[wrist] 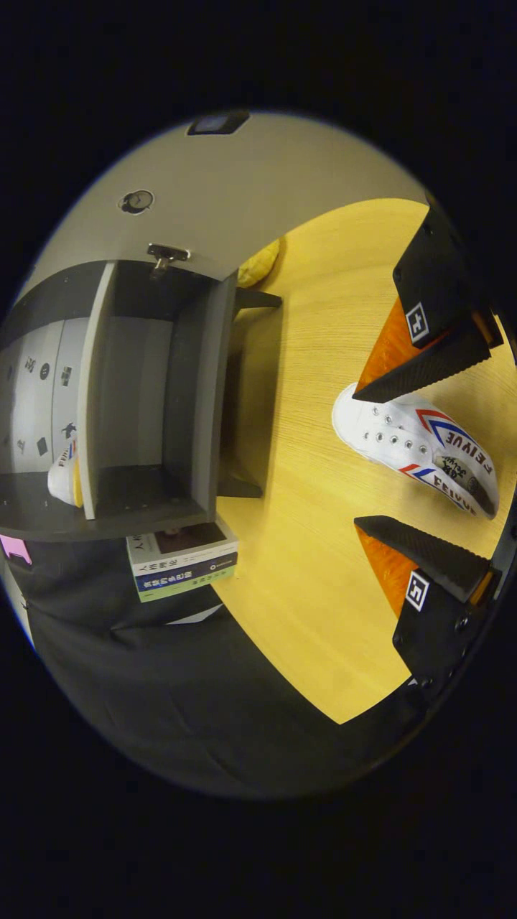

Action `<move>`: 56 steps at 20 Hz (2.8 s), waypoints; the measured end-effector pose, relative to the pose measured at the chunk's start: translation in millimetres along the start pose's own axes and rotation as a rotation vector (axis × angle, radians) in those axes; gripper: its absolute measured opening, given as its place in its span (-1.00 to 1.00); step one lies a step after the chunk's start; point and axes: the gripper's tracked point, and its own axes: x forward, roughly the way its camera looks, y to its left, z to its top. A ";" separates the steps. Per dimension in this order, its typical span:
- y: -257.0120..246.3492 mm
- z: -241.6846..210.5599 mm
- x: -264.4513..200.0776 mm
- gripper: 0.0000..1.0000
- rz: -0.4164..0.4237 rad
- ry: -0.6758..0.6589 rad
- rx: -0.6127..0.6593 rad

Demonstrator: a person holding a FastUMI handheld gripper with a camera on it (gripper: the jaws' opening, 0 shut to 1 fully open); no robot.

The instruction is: Open the shoe cabinet door, grab the shoes and put them into the shoe cabinet, then close the shoe cabinet door.

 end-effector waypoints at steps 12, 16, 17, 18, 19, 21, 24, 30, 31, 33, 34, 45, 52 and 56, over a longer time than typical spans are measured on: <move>3.5 -39.9 0.1 0.82 -0.020 0.226 -0.027; -2.8 -46.4 5.4 0.73 -0.098 0.281 -0.113; -2.1 -46.1 5.5 0.52 -0.109 0.286 -0.135; -2.2 -47.7 7.0 0.51 -0.112 0.287 -0.168; -10.9 -48.5 5.4 0.50 -0.141 0.286 -0.210; -9.1 -46.5 5.3 0.01 -0.136 0.291 -0.203; -12.6 -47.8 5.0 -0.12 -0.107 0.335 -0.215; -10.6 -50.3 -2.4 -0.48 -0.042 0.341 -0.203; -7.2 -57.7 -5.0 -0.73 -0.035 0.343 -0.180; -3.5 -54.9 -5.7 -0.97 -0.028 0.312 -0.210; -2.5 -54.4 -4.5 -0.97 -0.011 0.302 -0.178; -19.4 28.9 -33.5 -0.98 0.046 0.112 -0.021; -26.4 110.3 -72.0 -0.99 0.065 -0.046 -0.017; -28.1 165.8 -98.2 -0.99 0.080 -0.145 -0.020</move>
